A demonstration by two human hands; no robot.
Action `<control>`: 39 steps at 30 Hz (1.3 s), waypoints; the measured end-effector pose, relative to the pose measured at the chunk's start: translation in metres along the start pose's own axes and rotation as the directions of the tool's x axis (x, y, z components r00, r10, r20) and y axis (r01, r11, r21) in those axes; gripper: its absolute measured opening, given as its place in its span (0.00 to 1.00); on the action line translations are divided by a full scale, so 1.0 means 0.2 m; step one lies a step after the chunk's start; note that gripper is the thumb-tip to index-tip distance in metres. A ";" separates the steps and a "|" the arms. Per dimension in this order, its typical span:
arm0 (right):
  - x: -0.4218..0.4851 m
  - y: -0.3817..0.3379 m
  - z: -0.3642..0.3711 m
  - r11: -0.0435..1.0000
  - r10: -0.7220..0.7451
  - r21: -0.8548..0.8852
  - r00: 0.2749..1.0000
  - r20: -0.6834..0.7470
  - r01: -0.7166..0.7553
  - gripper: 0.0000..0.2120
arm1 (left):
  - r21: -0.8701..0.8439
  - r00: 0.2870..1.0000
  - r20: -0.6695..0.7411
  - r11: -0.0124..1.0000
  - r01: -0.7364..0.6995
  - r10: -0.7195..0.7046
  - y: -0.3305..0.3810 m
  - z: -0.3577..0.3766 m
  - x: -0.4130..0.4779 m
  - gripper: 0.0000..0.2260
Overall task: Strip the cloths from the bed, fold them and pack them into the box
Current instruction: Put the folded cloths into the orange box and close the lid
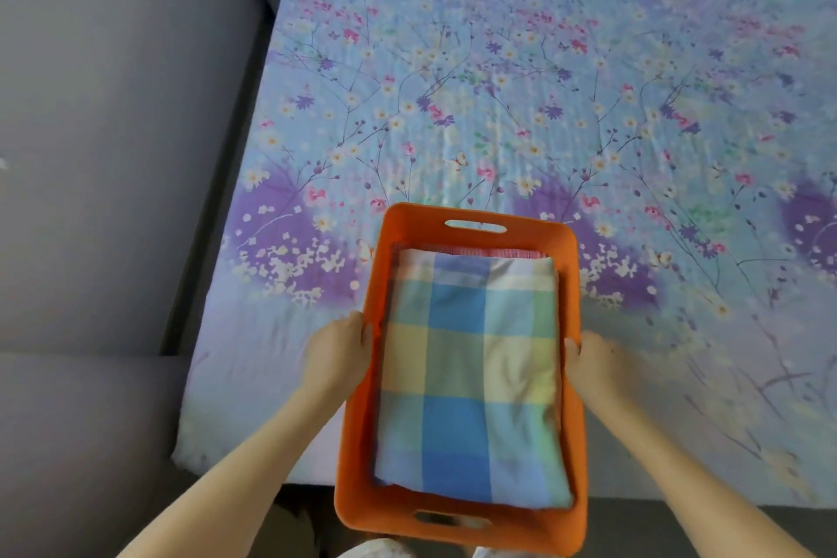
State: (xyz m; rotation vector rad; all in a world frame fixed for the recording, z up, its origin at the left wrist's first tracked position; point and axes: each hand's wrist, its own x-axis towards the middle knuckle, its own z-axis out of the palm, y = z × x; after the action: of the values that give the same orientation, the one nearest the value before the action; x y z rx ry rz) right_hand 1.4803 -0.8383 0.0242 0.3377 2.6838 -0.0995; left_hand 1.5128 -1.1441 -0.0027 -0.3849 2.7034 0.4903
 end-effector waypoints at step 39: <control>-1.01 -1.70 0.04 0.554 -0.781 -0.075 0.549 0.297 0.829 0.13 | 0.246 0.756 -0.280 0.718 0.652 -0.591 -1.74 -0.52 -0.90 0.21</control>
State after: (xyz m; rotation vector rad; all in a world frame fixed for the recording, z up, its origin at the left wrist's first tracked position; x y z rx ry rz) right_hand 1.5761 -1.2123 0.1083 -0.9737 2.3431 -0.1183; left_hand 1.7564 -1.4624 0.0613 -1.2383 2.5198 -0.2089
